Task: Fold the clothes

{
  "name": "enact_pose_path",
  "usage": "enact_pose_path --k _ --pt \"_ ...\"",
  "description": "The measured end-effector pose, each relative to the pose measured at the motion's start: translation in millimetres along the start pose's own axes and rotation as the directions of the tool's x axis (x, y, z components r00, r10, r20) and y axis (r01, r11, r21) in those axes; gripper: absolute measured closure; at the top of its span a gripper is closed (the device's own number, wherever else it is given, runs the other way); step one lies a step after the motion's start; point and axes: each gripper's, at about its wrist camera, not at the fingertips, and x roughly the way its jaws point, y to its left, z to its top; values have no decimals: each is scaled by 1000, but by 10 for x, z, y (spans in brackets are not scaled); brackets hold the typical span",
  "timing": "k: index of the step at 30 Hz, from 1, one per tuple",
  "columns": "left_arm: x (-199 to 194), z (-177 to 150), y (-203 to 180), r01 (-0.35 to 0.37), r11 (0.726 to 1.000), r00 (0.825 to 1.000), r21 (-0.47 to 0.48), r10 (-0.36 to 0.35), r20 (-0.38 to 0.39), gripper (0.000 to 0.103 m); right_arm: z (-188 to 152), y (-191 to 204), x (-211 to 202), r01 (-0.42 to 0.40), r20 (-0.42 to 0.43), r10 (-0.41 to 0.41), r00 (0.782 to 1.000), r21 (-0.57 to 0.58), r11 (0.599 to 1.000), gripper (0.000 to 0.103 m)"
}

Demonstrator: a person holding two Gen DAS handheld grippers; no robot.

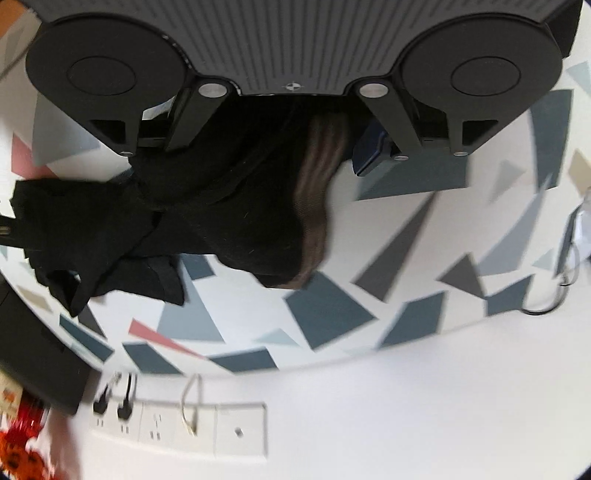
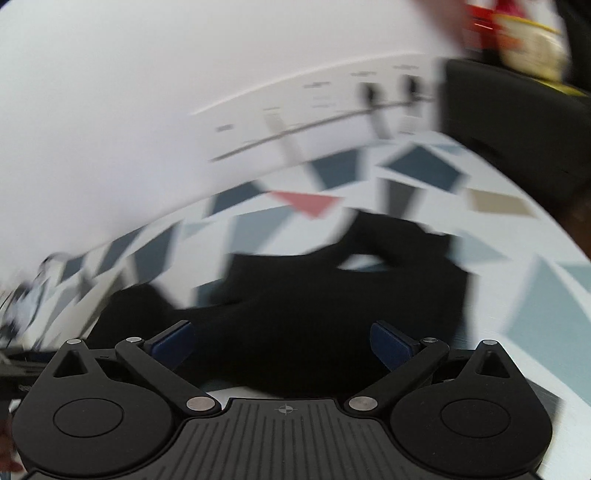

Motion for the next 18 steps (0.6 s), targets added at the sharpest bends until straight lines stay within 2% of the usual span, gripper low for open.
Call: enact_pose_path --k 5,9,14,16,18 --pt "-228 -461 453 -95 995 996 -37 95 -5 16 -58 418 244 -112 -68 105 992 -114 987 2" --pt "-307 -767 693 -107 987 993 -124 101 -56 16 -57 753 441 -179 -105 162 981 -171 969 3" --pt "-457 -871 776 -36 987 997 -155 25 -73 16 -44 1218 635 -267 -156 234 959 -236 934 5" --pt "-598 -882 861 26 980 999 -200 -33 -34 16 -84 1445 680 -298 -179 258 949 -259 919 6" --pt "-727 -898 962 76 976 997 -203 -75 12 14 -140 1683 753 -331 -214 277 937 -283 900 5"
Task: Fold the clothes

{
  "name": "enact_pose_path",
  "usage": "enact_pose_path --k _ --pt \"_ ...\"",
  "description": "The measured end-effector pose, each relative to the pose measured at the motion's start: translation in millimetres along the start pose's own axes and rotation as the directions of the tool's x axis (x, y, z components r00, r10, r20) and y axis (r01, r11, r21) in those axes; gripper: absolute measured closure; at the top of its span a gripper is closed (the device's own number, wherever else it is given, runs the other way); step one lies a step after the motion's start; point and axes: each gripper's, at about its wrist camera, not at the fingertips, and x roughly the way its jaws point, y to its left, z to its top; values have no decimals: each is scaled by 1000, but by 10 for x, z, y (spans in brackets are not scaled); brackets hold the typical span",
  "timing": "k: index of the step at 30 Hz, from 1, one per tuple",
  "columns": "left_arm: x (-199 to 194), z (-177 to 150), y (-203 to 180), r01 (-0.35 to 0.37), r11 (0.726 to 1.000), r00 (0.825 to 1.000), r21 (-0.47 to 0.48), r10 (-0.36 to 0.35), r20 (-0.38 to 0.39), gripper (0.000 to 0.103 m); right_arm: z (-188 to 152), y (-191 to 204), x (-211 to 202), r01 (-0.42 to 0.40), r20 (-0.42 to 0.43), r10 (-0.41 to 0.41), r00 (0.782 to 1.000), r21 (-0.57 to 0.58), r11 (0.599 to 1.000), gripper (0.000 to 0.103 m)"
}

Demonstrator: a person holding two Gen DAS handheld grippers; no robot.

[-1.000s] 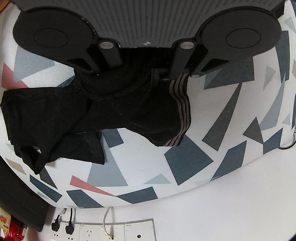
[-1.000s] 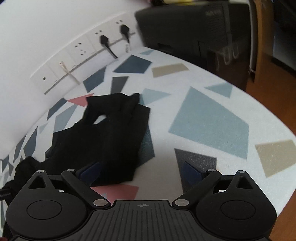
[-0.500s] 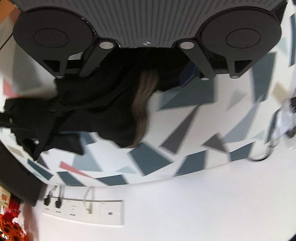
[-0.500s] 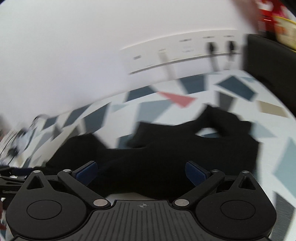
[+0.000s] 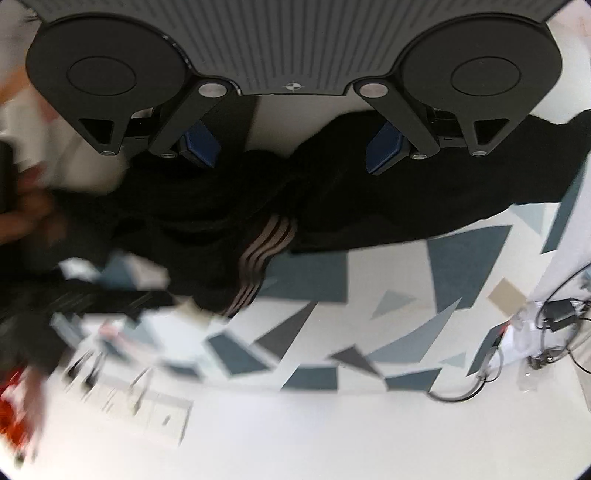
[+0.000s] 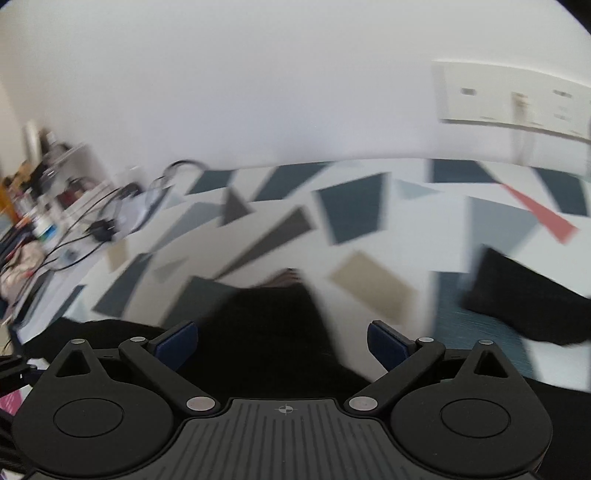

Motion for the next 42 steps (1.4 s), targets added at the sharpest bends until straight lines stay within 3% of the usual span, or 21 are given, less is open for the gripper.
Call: enact_pose_path --k 1,3,5,7,11,13,15,18,21,22,23,27,30,31,33,34,36,40,42 --pt "-23 -6 56 -12 1000 1000 5 12 5 13 2 102 110 -2 -34 1 999 -18 1000 10" --pt "-57 -19 172 -45 999 999 17 45 13 13 -31 229 274 38 -77 -40 996 -18 999 39" --pt "-78 -37 310 -62 998 998 11 62 15 13 -35 232 313 34 -100 -27 995 76 997 88" --pt "-81 -63 478 -52 998 999 -18 52 11 13 -17 169 214 15 -83 0 997 176 984 96" --pt "-28 -155 753 8 998 1000 -65 -8 11 13 13 -59 -230 66 43 -82 996 286 956 96" --pt "63 -209 818 24 998 1000 -64 -24 -1 13 -40 -225 -453 165 69 -204 977 370 914 96" --pt "146 -243 835 38 998 999 -40 -39 -5 13 -118 -382 -641 270 62 -329 942 444 855 96" --pt "216 -253 786 74 997 997 25 -74 19 13 -280 -527 -833 419 6 -488 873 505 755 96" --pt "299 -220 710 110 990 993 86 -113 26 13 -411 -535 -982 525 -41 -608 793 554 646 79" --pt "347 -208 692 110 989 994 98 -112 18 13 -436 -522 -1020 535 -42 -625 780 563 630 76" --pt "392 -202 680 103 989 994 109 -105 7 13 -451 -491 -1030 535 -29 -629 777 558 635 76" --pt "478 -199 651 84 985 996 153 -84 -8 13 -371 -237 -1025 550 62 -630 774 425 718 67" --pt "478 -201 668 78 982 997 170 -76 -15 12 -252 -53 -925 527 118 -581 805 308 792 64" --pt "476 -203 677 70 982 998 174 -68 -18 12 -210 0 -886 534 139 -582 801 274 800 61" --pt "465 -217 722 42 986 999 161 -39 -24 11 -130 73 -790 523 159 -555 816 207 827 60" --pt "460 -224 746 28 988 999 155 -24 -28 11 -91 84 -695 498 122 -517 847 157 853 59" --pt "449 -239 793 -2 990 999 142 7 -35 10 -9 62 -390 442 -58 -440 896 33 896 65" --pt "437 -287 881 -29 995 998 99 33 -44 6 -49 -98 -3 467 -205 -483 851 -124 876 65" --pt "436 -297 913 -40 997 998 62 42 -41 6 -88 -193 85 462 -222 -481 848 -136 876 68"
